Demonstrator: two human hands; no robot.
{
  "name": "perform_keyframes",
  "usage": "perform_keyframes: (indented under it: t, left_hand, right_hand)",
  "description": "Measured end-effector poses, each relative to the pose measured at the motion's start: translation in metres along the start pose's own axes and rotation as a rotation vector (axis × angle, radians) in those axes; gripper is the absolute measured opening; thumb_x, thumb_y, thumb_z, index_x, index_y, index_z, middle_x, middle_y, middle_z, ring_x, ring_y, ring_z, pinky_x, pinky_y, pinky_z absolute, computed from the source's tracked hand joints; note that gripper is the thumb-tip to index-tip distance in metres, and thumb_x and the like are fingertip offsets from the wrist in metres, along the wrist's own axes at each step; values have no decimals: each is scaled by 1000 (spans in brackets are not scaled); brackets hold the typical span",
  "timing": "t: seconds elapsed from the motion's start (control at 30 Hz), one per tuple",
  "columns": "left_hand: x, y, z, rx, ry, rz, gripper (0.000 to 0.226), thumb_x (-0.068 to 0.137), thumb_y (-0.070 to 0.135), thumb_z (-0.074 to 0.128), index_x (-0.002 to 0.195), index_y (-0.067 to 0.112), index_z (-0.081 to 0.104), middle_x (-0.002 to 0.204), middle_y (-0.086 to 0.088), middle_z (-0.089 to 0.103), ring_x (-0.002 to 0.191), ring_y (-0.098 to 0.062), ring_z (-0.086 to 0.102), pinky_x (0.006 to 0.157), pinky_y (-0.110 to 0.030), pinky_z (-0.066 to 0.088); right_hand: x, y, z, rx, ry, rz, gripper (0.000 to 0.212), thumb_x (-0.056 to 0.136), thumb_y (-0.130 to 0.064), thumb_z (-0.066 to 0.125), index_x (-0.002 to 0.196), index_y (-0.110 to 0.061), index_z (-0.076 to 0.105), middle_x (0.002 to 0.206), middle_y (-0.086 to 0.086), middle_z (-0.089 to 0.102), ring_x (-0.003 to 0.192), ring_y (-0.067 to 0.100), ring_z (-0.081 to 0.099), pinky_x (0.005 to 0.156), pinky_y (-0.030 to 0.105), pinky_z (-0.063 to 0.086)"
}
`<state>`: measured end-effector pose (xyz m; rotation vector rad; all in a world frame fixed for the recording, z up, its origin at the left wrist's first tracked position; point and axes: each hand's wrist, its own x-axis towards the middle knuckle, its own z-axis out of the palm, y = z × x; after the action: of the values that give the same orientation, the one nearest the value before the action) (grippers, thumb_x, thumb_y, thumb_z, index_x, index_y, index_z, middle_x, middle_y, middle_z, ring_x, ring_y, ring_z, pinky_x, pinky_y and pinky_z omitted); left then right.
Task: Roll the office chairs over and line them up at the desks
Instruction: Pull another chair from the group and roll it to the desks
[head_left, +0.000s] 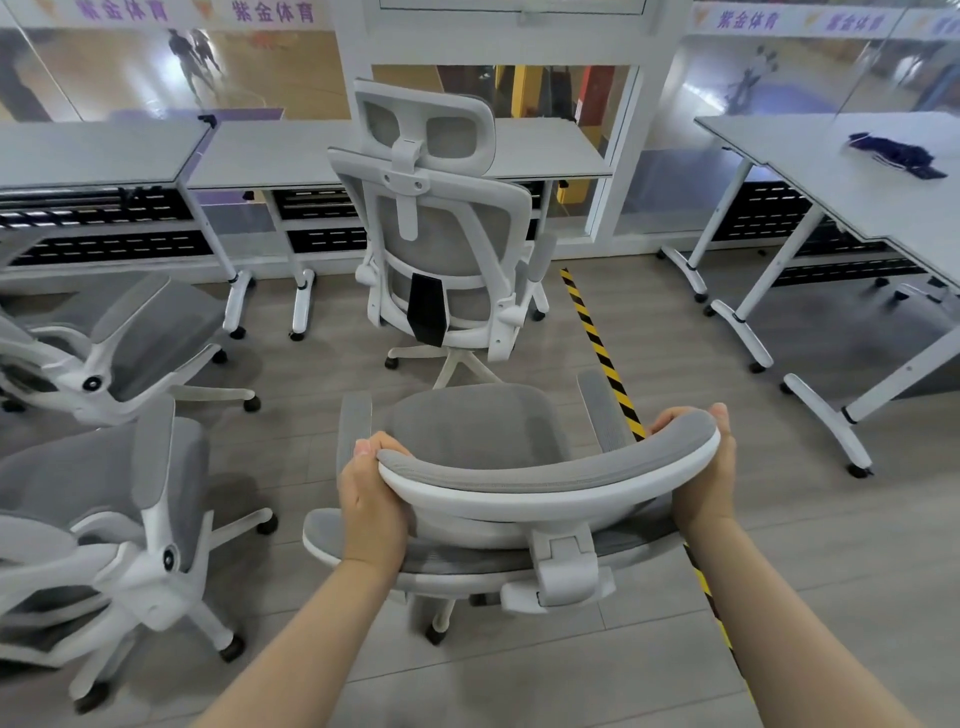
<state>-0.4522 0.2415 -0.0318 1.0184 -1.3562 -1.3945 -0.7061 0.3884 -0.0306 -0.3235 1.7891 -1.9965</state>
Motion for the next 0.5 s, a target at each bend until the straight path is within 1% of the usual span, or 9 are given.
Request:
perform_keyframes:
  t: [0.1, 0.17, 0.23, 0.33, 0.37, 0.43, 0.5]
  left_hand:
    - [0, 0, 6, -2, -16, 20, 60, 90, 49, 26, 64, 0, 47, 62, -10, 46, 62, -18, 43, 59, -27, 37]
    - [0, 0, 6, -10, -20, 14, 58, 91, 48, 25, 63, 2, 48, 62, -11, 46, 62, -18, 43, 60, -30, 36]
    - [1, -1, 5, -10, -15, 15, 58, 95, 43, 23, 64, -1, 46, 62, -12, 46, 62, -20, 43, 61, -30, 37]
    - [-1, 1, 7, -7, 1, 30, 59, 96, 39, 22, 64, -4, 46, 59, -8, 46, 60, -15, 43, 59, -24, 39]
    - [-1, 0, 8, -6, -4, 34, 59, 95, 39, 22, 64, -4, 47, 59, -8, 46, 60, -17, 43, 59, -24, 39]
    - [0, -1, 9, 3, -19, 30, 60, 94, 44, 24, 64, -3, 46, 61, -11, 46, 62, -21, 43, 61, -28, 39]
    - [3, -1, 9, 4, -25, 26, 61, 90, 50, 26, 64, -2, 45, 65, -16, 45, 65, -24, 42, 63, -34, 37]
  right_hand:
    - [5, 1, -4, -20, 15, -20, 60, 105, -38, 20, 67, -8, 56, 58, -1, 55, 57, 13, 51, 63, 30, 42]
    - [6, 2, -5, -7, 3, -11, 60, 106, -38, 20, 68, -8, 55, 56, -3, 54, 56, 12, 50, 62, 29, 41]
    - [7, 3, -5, -2, -10, -6, 59, 106, -38, 20, 68, -9, 55, 54, -5, 54, 55, 10, 50, 59, 26, 42]
    - [8, 4, -7, -18, -17, -23, 59, 106, -38, 19, 68, -8, 54, 54, -6, 54, 55, 10, 50, 58, 24, 42]
    - [9, 5, -8, -24, -13, -28, 60, 106, -37, 19, 68, -8, 55, 54, -6, 55, 55, 10, 50, 58, 25, 42]
    - [10, 4, -10, -31, -5, -41, 62, 107, -36, 19, 65, -12, 57, 55, -6, 56, 55, 10, 51, 59, 24, 43]
    - [11, 3, -9, -24, -7, -57, 66, 107, -35, 19, 58, -19, 61, 55, -6, 56, 55, 9, 52, 56, 21, 44]
